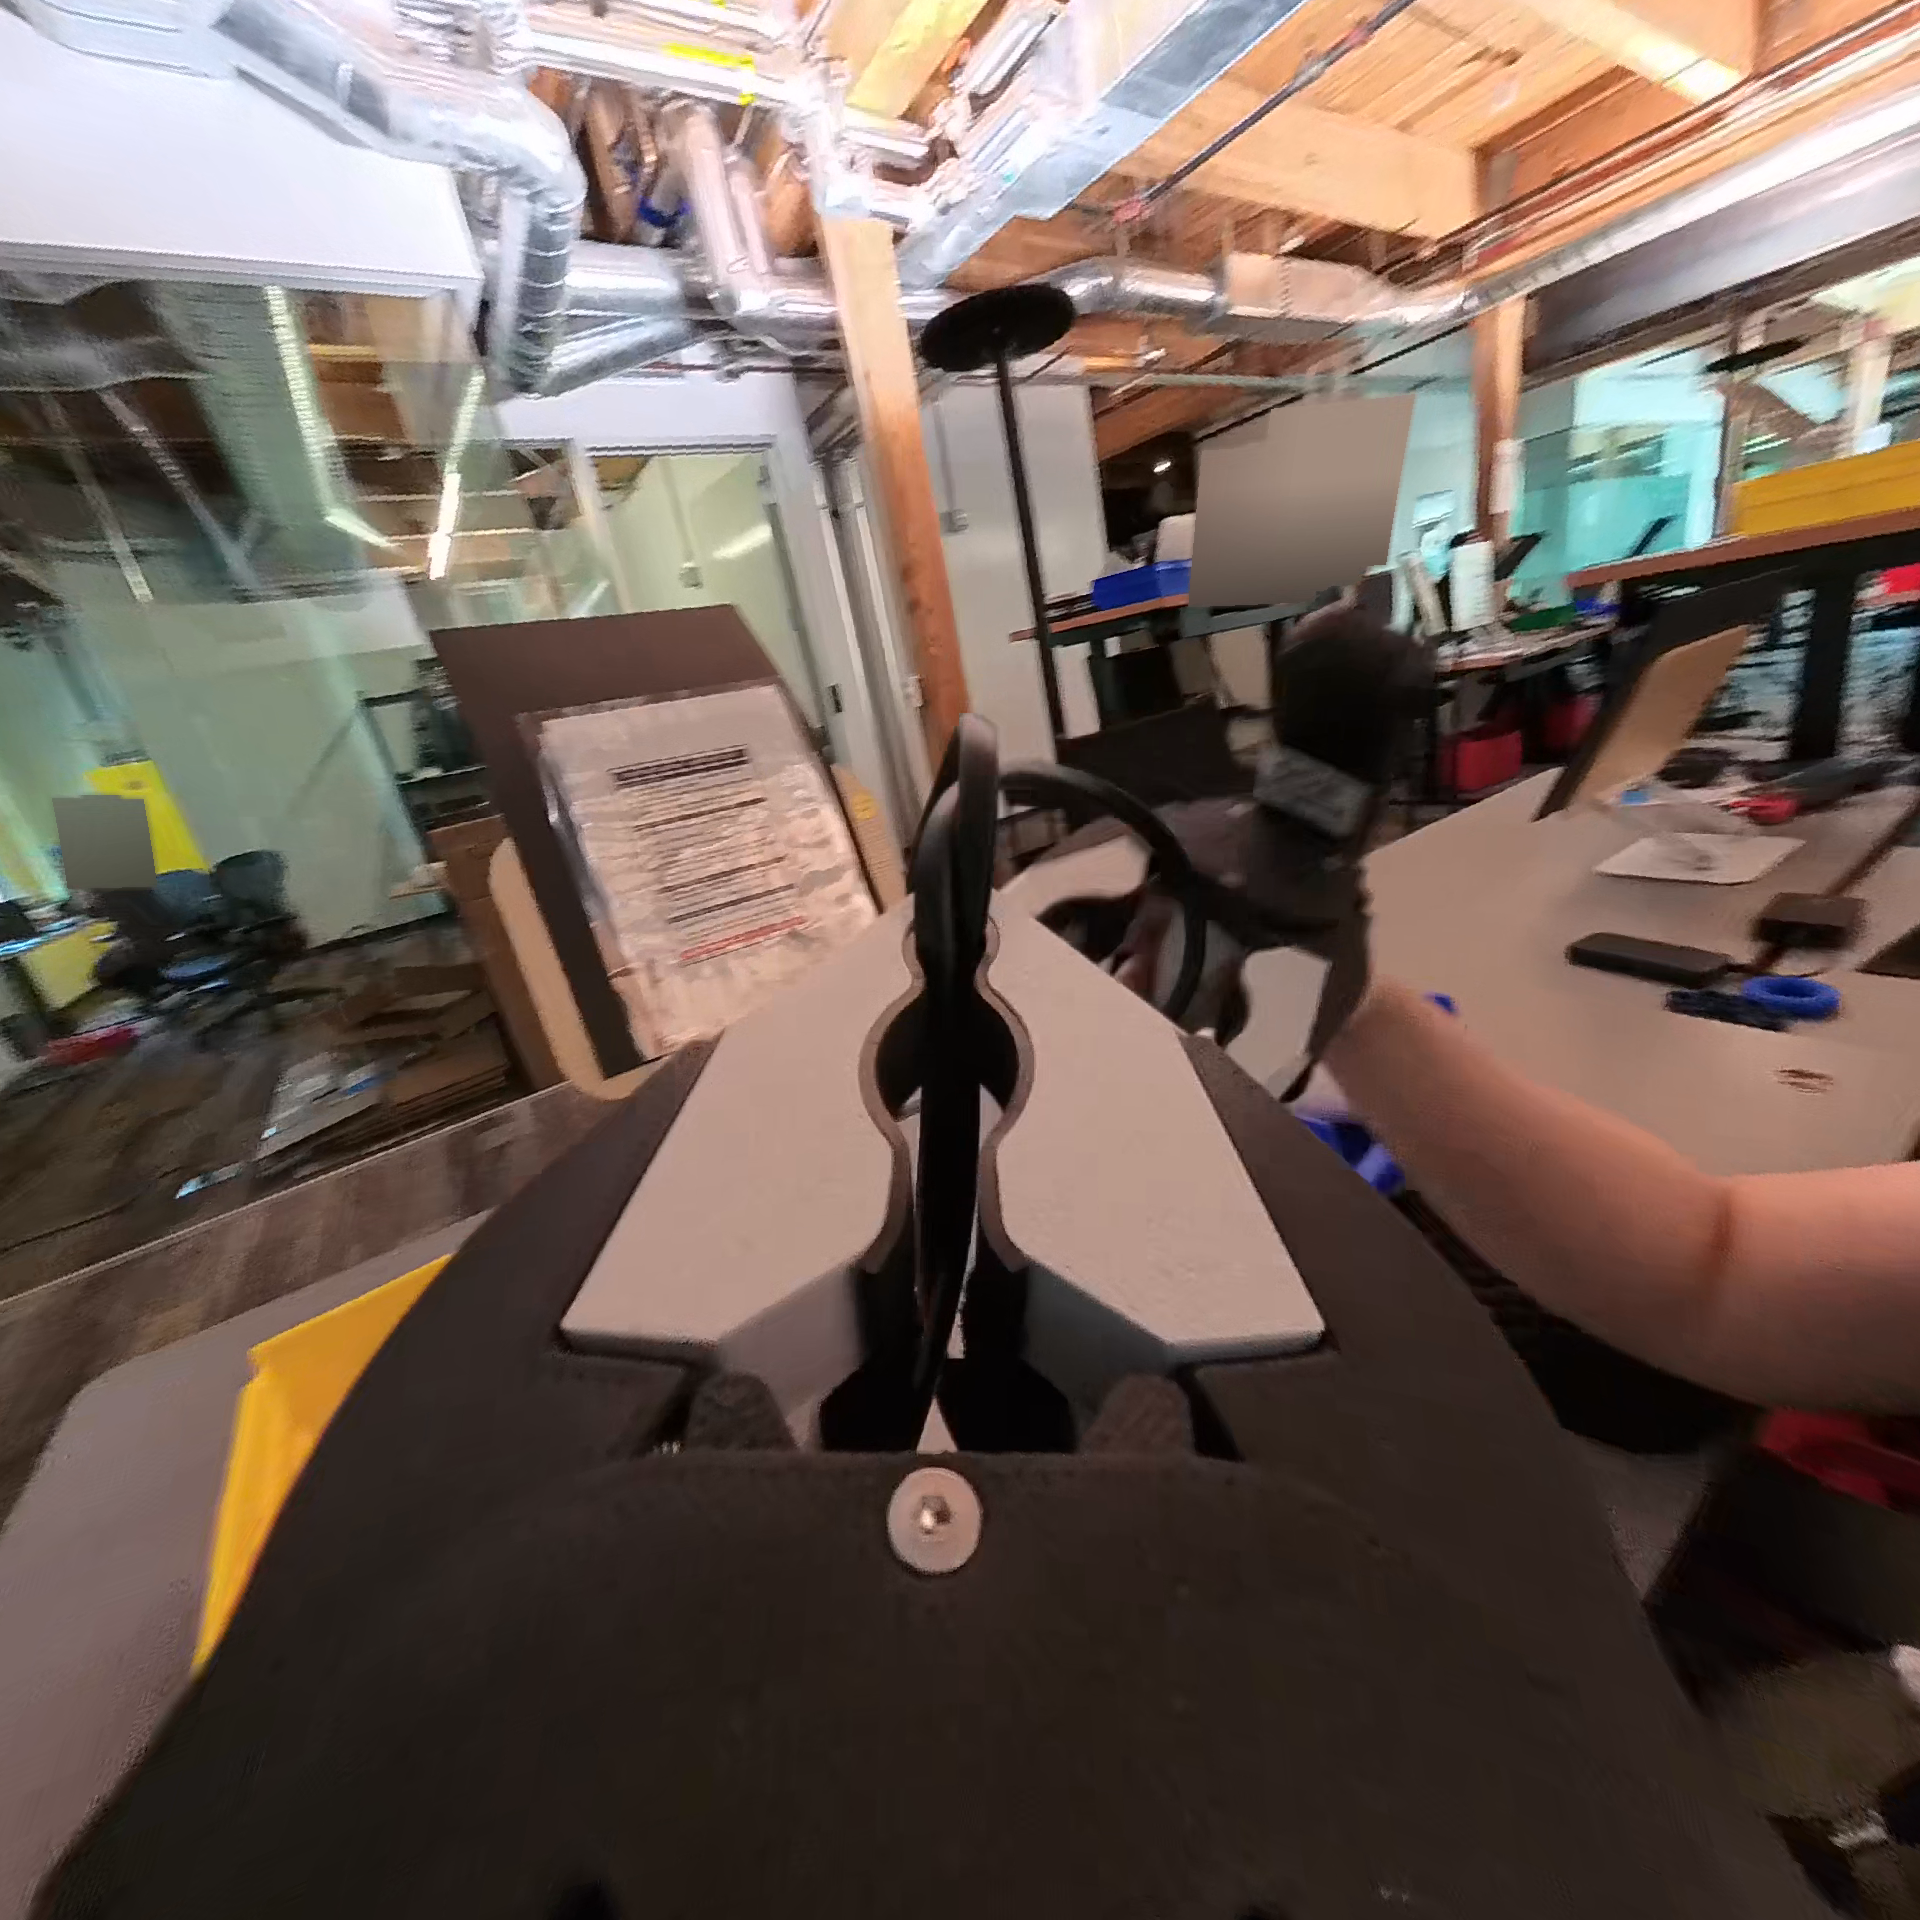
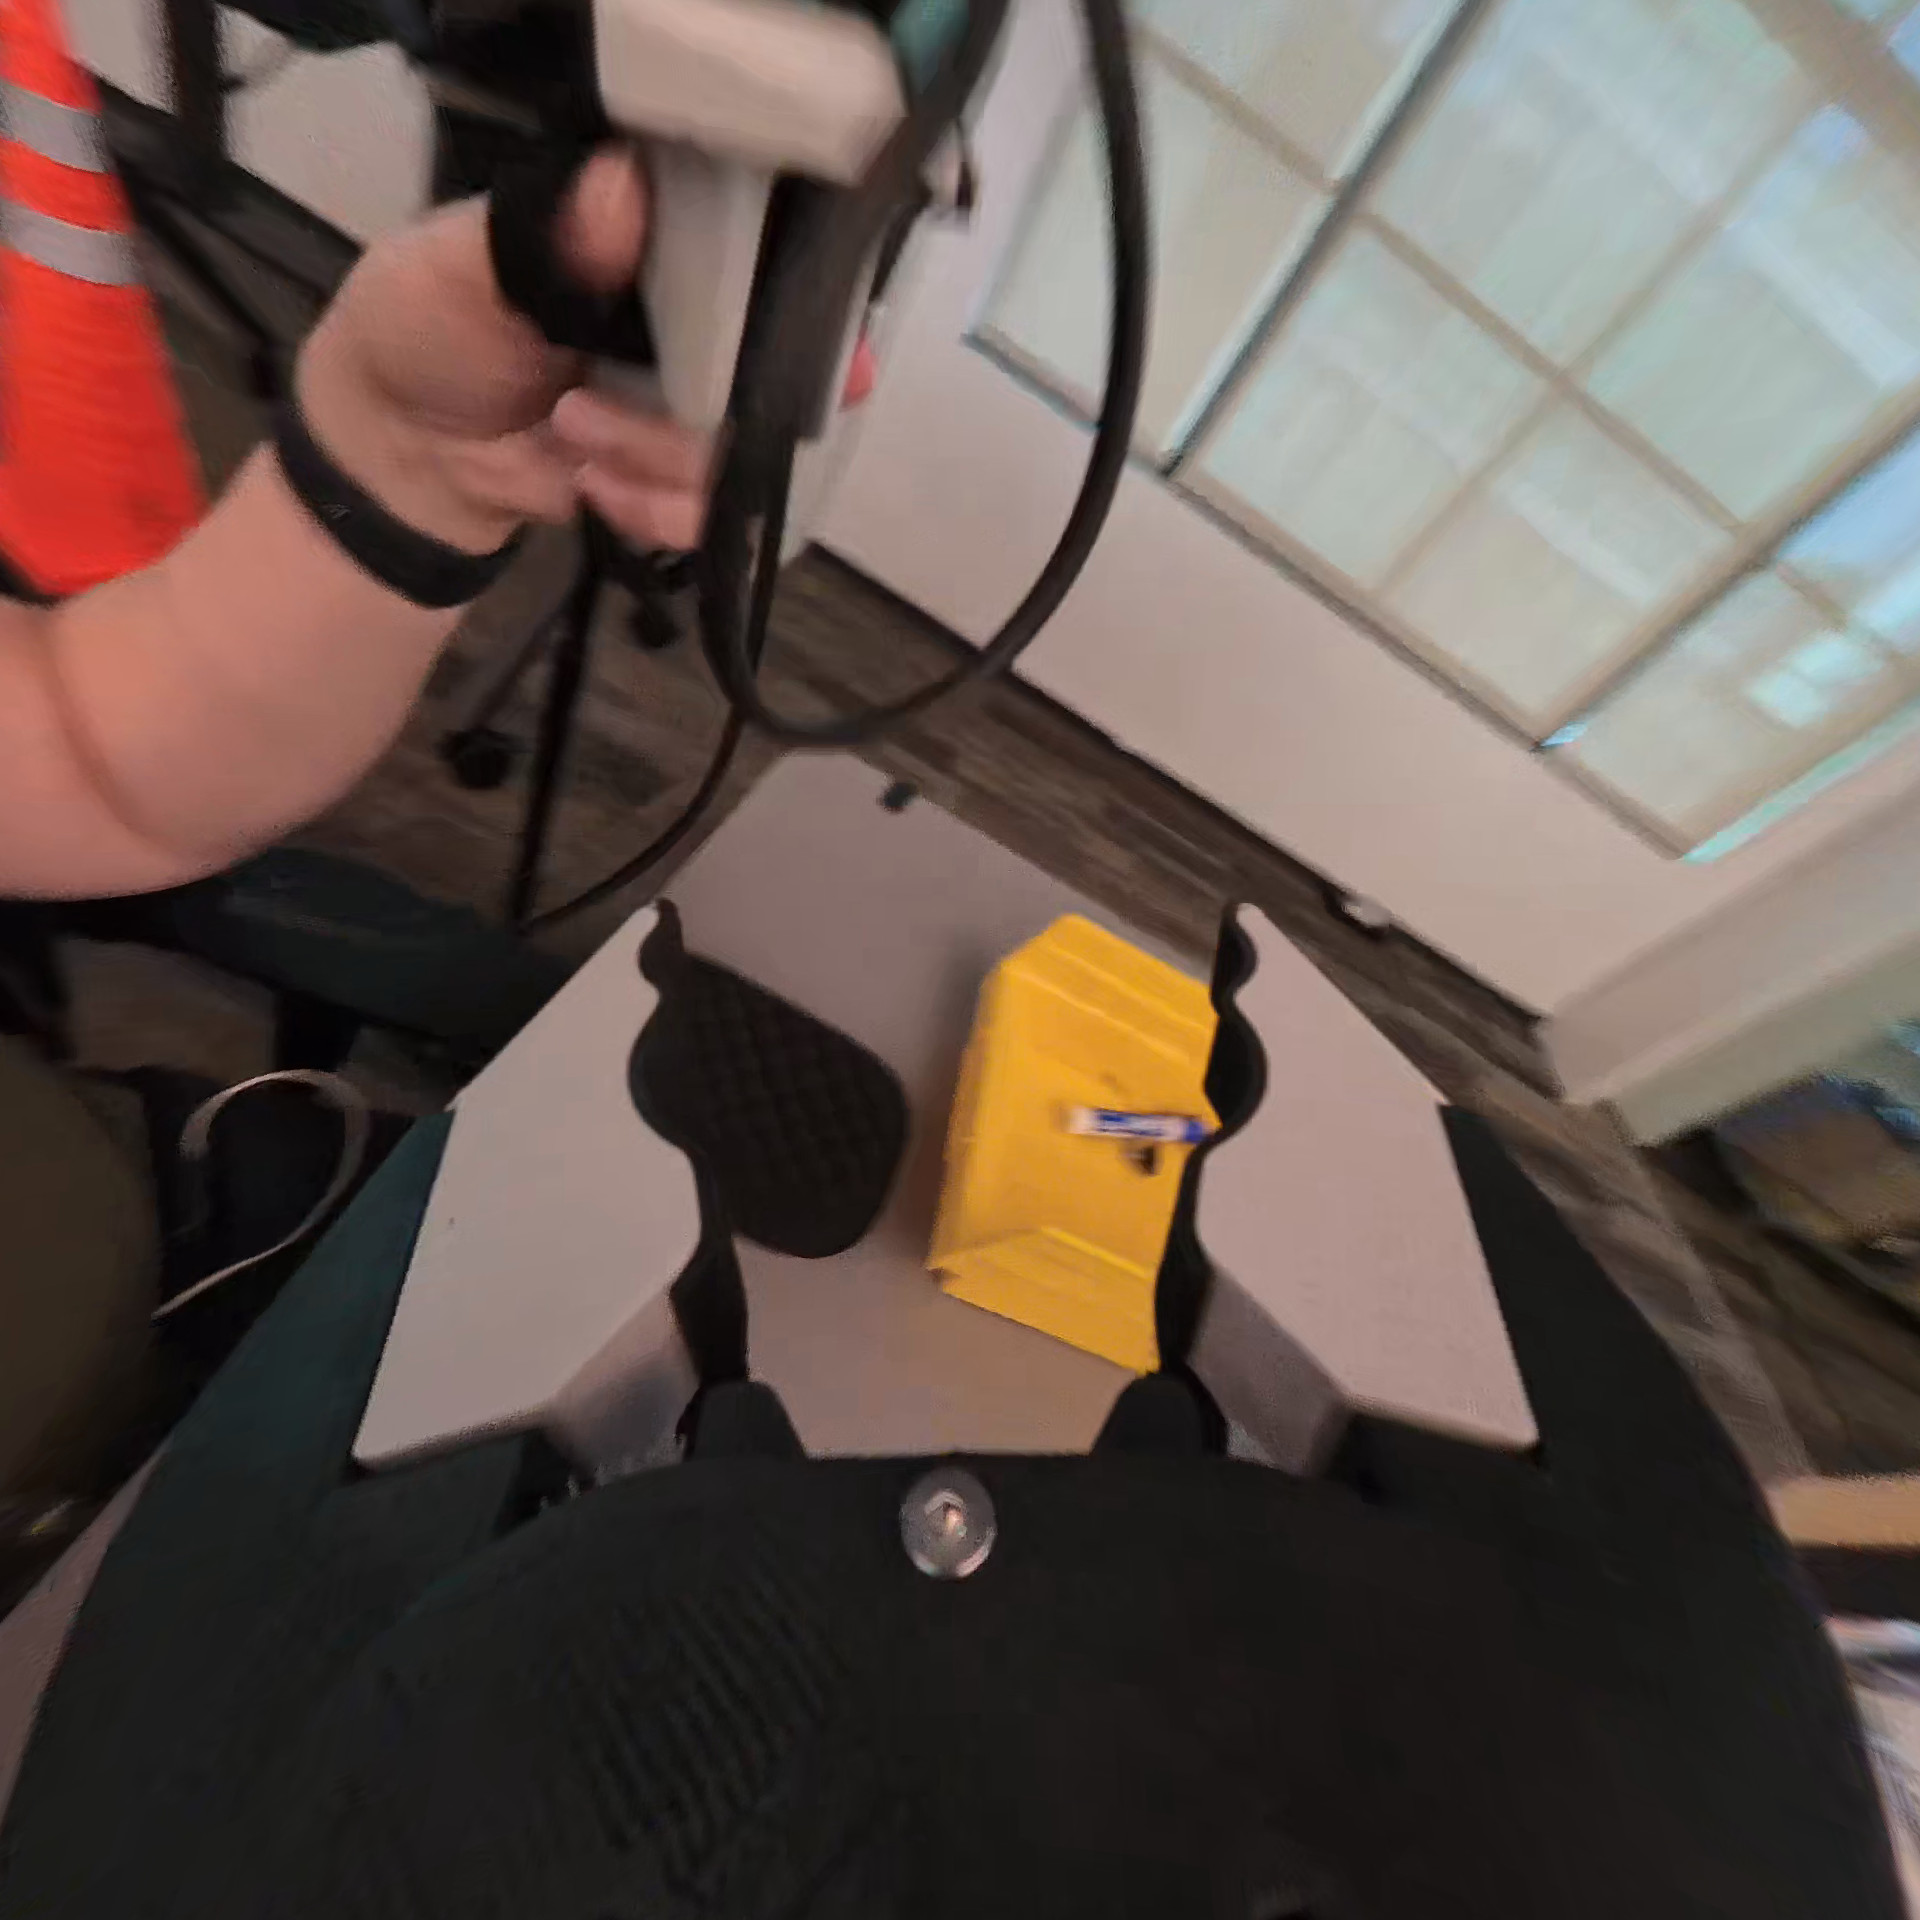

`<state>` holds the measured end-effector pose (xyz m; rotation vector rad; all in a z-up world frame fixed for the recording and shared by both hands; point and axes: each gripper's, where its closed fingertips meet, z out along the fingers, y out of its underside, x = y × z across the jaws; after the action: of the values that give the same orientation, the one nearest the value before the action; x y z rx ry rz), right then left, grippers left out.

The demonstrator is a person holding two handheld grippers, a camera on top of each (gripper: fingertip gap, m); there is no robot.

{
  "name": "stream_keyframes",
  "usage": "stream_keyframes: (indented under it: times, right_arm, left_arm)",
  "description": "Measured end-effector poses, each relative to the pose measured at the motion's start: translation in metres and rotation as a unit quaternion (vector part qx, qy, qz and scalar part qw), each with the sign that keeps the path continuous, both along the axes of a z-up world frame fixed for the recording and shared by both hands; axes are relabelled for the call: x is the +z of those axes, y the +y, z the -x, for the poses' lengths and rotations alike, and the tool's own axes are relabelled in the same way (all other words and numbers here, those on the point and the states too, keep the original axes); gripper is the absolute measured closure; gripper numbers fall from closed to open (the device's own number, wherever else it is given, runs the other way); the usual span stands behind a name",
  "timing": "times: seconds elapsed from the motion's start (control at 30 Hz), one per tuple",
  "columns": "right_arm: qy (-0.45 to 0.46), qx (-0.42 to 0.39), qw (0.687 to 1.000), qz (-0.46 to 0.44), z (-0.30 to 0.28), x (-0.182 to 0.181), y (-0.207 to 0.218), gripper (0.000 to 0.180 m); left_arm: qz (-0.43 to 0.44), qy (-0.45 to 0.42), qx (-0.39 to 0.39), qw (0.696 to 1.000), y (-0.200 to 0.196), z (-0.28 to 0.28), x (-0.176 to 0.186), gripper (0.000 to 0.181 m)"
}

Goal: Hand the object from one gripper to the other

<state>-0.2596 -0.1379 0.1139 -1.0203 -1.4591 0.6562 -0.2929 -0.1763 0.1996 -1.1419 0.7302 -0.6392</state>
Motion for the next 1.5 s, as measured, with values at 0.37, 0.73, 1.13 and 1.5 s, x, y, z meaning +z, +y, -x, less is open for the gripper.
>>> stream_keyframes:
  times: [0.37, 0.73, 1.13, 1.5]
  right_arm:
    - [0.018, -0.189, 0.971, -0.142, 0.037, 0.015, 0.000, 0.076]
    - [0.052, -0.222, 0.969, -0.093, 0.053, -0.004, 0.021, 0.082]
    - [0.030, -0.189, 0.974, -0.120, 0.035, 0.002, 0.022, 0.154]
    - [0.046, -0.073, 0.996, 0.009, 0.038, 0.000, 0.001, 0.153]
  left_arm:
    - [0.029, 0.001, 0.093, 0.995, 0.035, -0.012, -0.016, 0.181]
    - [0.072, -0.007, 0.038, 0.997, 0.039, -0.037, -0.028, 0.181]
    - [0.082, -0.001, -0.009, 0.997, 0.026, -0.043, -0.033, 0.181]
    - [0.095, -0.002, -0.070, 0.993, 0.008, -0.043, -0.033, 0.181]
